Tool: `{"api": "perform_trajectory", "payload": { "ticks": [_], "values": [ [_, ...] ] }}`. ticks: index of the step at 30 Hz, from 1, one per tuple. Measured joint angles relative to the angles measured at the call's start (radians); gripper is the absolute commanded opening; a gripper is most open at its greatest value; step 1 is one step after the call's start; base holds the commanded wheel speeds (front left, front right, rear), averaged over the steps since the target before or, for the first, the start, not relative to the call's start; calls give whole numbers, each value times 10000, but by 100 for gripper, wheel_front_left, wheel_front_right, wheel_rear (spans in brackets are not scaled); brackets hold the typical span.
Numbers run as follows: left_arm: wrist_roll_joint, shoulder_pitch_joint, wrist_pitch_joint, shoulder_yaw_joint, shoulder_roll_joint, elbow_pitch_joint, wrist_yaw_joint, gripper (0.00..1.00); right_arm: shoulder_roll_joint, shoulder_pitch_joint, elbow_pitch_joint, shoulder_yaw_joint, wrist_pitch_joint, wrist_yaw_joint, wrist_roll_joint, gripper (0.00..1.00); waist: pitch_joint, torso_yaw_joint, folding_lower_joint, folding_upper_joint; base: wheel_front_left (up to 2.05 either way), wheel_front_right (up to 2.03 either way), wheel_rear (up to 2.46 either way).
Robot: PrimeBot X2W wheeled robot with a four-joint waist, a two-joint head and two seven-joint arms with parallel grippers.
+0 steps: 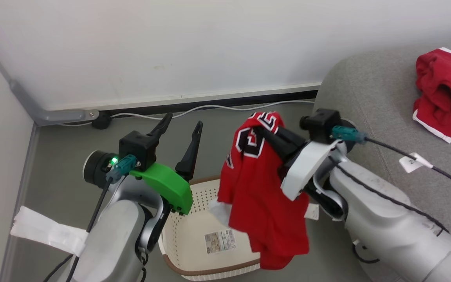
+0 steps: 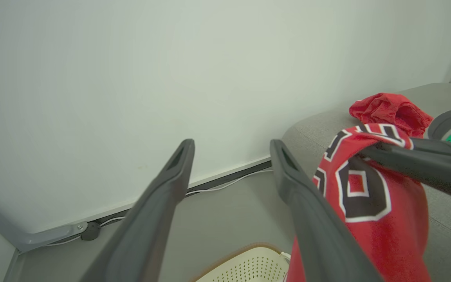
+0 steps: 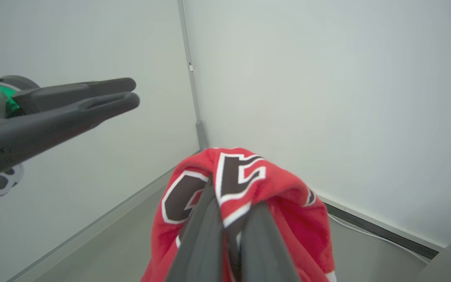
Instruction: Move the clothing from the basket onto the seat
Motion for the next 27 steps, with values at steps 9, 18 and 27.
{"api": "perform_trajectory", "payload": {
  "ticks": [9,18,27],
  "values": [
    [0,650,-447,-203,44,-65,-121,100,-1227,331,-1254,-1772,-12,-709,-184,0,-88,-610,0,0,0,0,0],
    [0,1051,-700,-610,56,-138,-314,100,-2163,1213,-2048,-2897,-12,-1239,-433,0,-163,-1433,0,0,0,0,0],
    [2,1263,-800,-880,8,-226,-395,100,-2495,1838,-2694,-3266,-12,-1321,-550,0,-183,-2337,0,0,0,0,0]
  ]
}}
